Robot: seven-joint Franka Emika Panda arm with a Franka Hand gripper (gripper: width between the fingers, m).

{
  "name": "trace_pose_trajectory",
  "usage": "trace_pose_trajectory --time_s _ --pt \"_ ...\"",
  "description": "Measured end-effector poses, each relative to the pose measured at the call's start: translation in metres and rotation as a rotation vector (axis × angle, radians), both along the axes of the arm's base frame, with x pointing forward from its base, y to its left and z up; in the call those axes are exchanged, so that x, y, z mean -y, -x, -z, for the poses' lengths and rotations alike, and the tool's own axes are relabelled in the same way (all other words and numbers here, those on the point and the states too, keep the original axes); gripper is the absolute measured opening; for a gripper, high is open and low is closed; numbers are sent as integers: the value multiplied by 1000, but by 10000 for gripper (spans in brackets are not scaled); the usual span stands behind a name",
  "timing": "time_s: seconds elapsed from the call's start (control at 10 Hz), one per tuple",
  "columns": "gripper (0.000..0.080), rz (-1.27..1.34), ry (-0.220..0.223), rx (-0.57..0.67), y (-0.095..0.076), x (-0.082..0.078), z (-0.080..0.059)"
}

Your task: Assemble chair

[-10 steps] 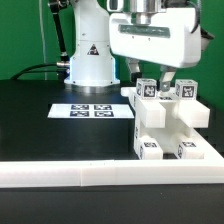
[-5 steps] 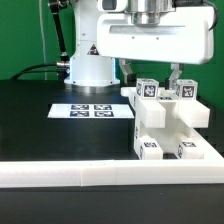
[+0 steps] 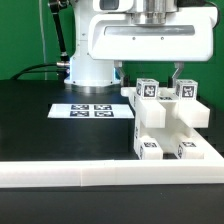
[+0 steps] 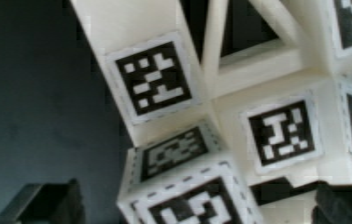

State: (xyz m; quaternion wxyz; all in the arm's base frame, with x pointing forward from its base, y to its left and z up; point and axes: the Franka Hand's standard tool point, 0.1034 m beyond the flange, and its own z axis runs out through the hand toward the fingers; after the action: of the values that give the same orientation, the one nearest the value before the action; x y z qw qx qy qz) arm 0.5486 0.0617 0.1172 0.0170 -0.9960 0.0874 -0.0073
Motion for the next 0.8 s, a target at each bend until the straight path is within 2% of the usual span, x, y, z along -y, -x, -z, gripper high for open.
trace_pose_trajectory --time_s 0.3,0.5,0.8 --pt "649 -220 32 8 -1 3 -1" --pt "649 -276 40 9 -1 5 0" --pt "280 -275 40 9 -1 5 0"
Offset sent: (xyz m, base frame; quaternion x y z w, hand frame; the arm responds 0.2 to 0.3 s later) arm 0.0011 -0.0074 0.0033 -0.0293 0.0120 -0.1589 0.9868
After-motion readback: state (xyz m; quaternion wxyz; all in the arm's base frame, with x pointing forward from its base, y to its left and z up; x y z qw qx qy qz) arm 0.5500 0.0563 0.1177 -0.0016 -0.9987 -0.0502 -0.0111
